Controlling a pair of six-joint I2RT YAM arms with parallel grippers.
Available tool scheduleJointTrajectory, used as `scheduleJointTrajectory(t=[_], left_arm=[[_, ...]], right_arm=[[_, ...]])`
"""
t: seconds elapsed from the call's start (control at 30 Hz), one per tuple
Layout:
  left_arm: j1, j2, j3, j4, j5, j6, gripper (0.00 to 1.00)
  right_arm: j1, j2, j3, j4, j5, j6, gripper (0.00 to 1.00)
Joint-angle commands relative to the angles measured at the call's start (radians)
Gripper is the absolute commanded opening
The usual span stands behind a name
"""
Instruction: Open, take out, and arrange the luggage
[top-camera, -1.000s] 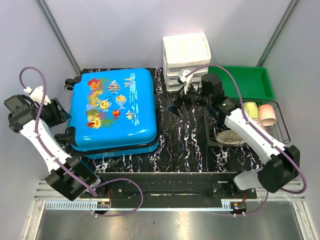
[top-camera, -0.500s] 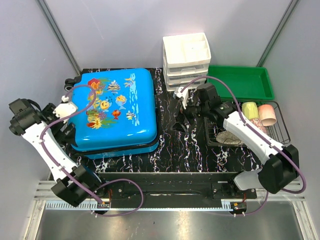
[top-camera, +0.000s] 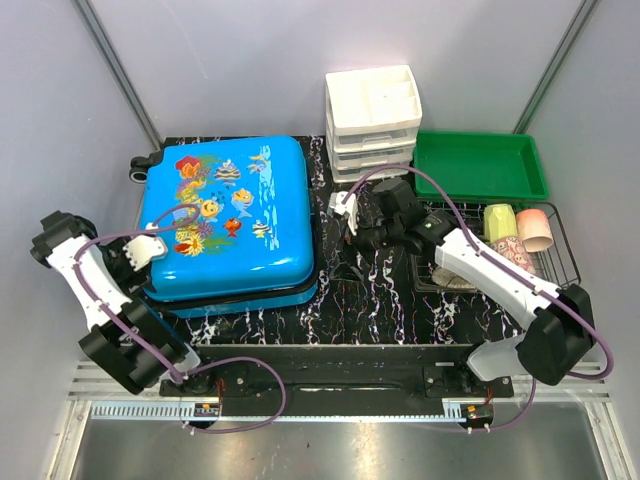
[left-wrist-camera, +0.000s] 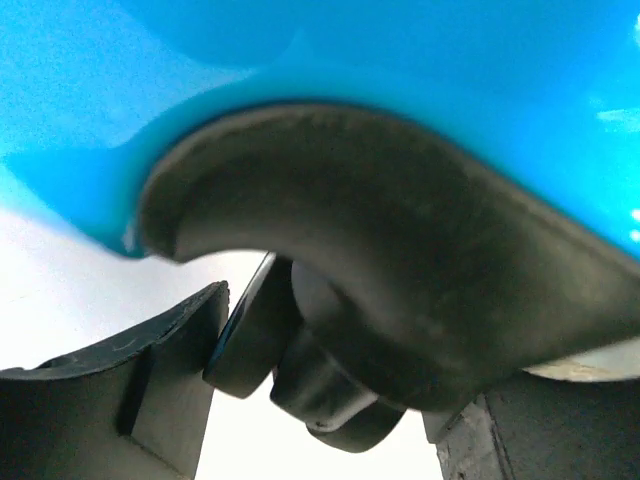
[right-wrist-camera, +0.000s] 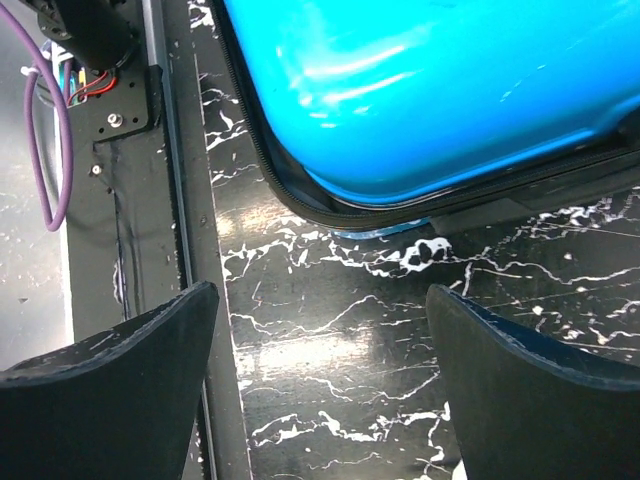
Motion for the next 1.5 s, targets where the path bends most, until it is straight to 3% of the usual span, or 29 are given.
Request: scheduleJointTrajectory(t=[0.0,0.13,0.27,0.4,0.53,0.6,0.77,0.93,1.1,1.33,1.43,1.47], left_arm=[[-0.058,-0.03,-0.096,-0.148,0.173,-0.007,0.68],[-0.078,-0.034,-0.135,-0.078,0.251,-0.149,0.45],[-0.087,-0.02,-0.153,0.005,0.327,-0.317,0.23],[-0.087,0.019,-0.166,0.074,0.395,-0.47,0.11],[-0.089,0.065,-0.123,0.15,0.443,-0.608,0.04],[-0.087,0.101,-0.022,0.133,0.483,-0.656,0.0],[-0.083,0.174,0.278,-0.022,0.561,-0.684,0.0],[-0.08,0.171,0.464,-0.065,0.603,-0.759,0.0],[-0.08,0.158,0.524,-0.093,0.669,-0.826,0.0],[-0.078,0.105,0.469,-0.097,0.715,-0.857,0.0],[-0.077,0.078,0.439,-0.029,0.704,-0.952,0.31],[-0.072,0.067,0.429,-0.007,0.703,-1.011,0.53]], right_arm=[[0.042,-0.009,-0.043,0.047,-0.019,0.012,0.93],[0.087,-0.004,-0.131,0.153,-0.013,0.076,0.83],[0.151,-0.026,-0.229,0.292,0.034,0.113,0.63],[0.203,-0.009,-0.3,0.482,0.189,0.134,0.45],[0.207,0.055,-0.284,0.666,0.263,0.127,0.43],[0.207,0.095,-0.258,0.688,0.277,0.115,0.45],[0.207,0.12,-0.209,0.776,0.288,0.082,0.51],[0.207,0.14,-0.212,0.93,0.32,0.053,0.57],[0.211,0.229,-0.121,1.082,0.404,-0.007,0.63],[0.213,0.393,0.044,1.262,0.55,-0.076,0.75],[0.213,0.427,0.098,1.322,0.576,-0.079,0.77],[0.213,0.431,0.114,1.349,0.576,-0.079,0.77]])
